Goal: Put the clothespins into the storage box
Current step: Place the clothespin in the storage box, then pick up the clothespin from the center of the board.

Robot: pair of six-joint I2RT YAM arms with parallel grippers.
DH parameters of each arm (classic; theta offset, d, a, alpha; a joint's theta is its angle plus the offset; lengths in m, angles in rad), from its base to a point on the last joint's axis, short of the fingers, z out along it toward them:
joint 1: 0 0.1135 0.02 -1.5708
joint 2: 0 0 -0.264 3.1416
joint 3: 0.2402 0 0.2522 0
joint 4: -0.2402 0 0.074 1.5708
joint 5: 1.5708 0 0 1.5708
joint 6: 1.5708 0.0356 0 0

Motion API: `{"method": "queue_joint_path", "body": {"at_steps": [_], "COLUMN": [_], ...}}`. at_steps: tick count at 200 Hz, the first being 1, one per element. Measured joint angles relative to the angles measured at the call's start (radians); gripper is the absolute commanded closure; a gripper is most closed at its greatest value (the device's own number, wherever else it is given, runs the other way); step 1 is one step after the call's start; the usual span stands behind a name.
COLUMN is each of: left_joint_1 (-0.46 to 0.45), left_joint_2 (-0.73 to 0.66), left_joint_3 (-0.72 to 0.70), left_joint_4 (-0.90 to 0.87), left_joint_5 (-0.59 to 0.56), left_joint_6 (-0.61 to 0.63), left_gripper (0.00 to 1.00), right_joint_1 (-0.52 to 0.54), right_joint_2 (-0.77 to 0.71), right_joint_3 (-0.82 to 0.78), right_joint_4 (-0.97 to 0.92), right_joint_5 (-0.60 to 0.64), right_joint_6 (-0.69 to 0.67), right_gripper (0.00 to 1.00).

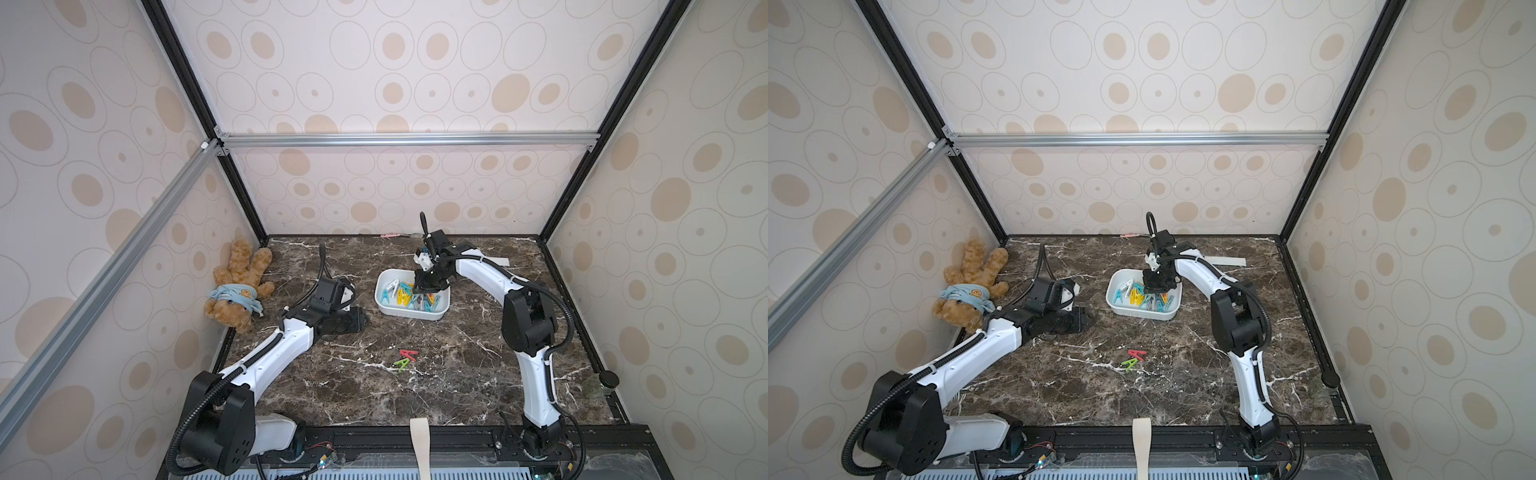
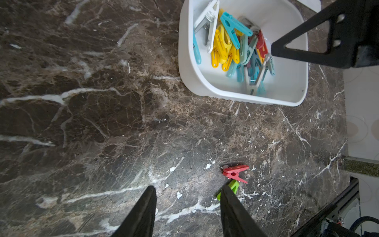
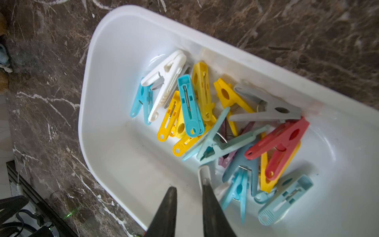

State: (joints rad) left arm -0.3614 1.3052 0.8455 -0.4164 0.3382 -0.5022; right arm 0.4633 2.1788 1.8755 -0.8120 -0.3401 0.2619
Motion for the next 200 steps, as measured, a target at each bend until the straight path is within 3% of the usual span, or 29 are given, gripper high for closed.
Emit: {"method": "queue_joint_path", "body": {"at_steps": [50,106,142,200], "left_joint_1": [-0.075,-0.34,-0.497,-0.577], "left_joint_2": [0.01,0.035,0.09,0.183], "left_joint_3": [-0.003,-0.05,-0.053,-0.049], "left_joint_4": [-0.045,-0.043,-0.037,0.013], "left_joint_5": [-0.067,-0.133,-0.19,-0.206], "left_joint_6": [0.01,0.006,-0.024,-0.06], "left_gripper": [0.57,0.63,0.66,0.68], "right_joint_1": [0.0,0.004,0.007,0.007], "right_joint_2": [-0.163,-0.462,-0.51,-0.536], "right_joint_3": [-0.1,-0.378,-0.52,-0.597], "right_joint_4": [0.018,0.107,0.124,0.162], "right_joint_5": [0.0,-0.008,-0.003,0.001], "right_joint_6": [-0.002,0.021,0.026,0.044], "right_gripper": [0.68,0.67,0.67,0.68]}}
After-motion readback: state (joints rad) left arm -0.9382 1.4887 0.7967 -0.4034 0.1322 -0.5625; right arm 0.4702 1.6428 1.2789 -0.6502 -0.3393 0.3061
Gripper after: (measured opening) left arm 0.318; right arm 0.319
